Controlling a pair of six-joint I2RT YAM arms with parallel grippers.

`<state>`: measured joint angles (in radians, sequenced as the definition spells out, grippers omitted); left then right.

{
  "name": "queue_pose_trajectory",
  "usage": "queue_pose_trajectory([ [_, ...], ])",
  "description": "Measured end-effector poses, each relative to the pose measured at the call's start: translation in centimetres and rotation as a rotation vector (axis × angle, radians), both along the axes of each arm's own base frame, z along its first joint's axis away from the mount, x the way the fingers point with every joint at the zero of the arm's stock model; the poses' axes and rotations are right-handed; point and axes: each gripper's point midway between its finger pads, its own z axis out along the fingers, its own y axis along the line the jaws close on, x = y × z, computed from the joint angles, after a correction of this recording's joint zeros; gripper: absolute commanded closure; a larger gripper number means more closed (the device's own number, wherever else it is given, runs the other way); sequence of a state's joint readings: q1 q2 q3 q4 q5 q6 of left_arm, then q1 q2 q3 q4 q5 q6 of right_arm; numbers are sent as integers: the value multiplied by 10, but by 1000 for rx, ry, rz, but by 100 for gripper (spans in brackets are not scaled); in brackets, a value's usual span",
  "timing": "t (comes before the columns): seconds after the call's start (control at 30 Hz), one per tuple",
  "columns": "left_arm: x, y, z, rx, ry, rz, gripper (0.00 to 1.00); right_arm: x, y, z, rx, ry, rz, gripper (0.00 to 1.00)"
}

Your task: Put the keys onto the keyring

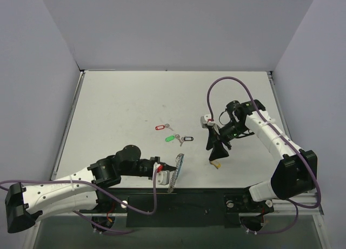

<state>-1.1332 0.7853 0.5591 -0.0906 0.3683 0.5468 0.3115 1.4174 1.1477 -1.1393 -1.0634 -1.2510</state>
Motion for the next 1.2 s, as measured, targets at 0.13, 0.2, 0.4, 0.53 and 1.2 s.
queue_pose_trajectory([
  [0.13, 2, -4, 6, -25, -8, 1, 100, 1, -2, -2, -1, 8, -13, 47],
  [0.2, 2, -6, 10, -44, -9, 3, 100, 1, -3, -2, 1, 8, -16, 47],
  [0.4, 2, -10, 27, -122, 3, 11, 100, 3, -5, -2, 3, 5, -22, 47],
  [0.53, 1, -11, 39, -171, 16, 15, 100, 4, -6, -2, 5, 1, -30, 47],
  [1.2, 3, -15, 28, -130, 7, 10, 100, -3, -11, 0, 35, -29, 5, 46],
])
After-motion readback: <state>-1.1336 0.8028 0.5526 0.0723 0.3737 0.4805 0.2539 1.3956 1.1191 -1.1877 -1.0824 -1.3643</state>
